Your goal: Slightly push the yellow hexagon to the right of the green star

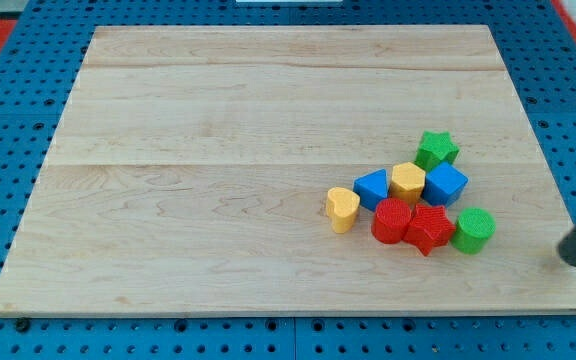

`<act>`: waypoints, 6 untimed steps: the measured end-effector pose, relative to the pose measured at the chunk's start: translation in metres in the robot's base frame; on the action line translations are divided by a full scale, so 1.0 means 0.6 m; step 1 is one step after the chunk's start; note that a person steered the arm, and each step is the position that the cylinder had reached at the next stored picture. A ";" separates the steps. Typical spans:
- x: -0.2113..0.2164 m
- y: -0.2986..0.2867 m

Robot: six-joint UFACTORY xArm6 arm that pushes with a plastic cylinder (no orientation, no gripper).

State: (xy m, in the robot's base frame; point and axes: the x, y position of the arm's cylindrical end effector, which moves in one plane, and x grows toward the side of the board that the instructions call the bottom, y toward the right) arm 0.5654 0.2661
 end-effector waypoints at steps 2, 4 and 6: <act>-0.017 -0.060; -0.031 -0.102; 0.033 -0.118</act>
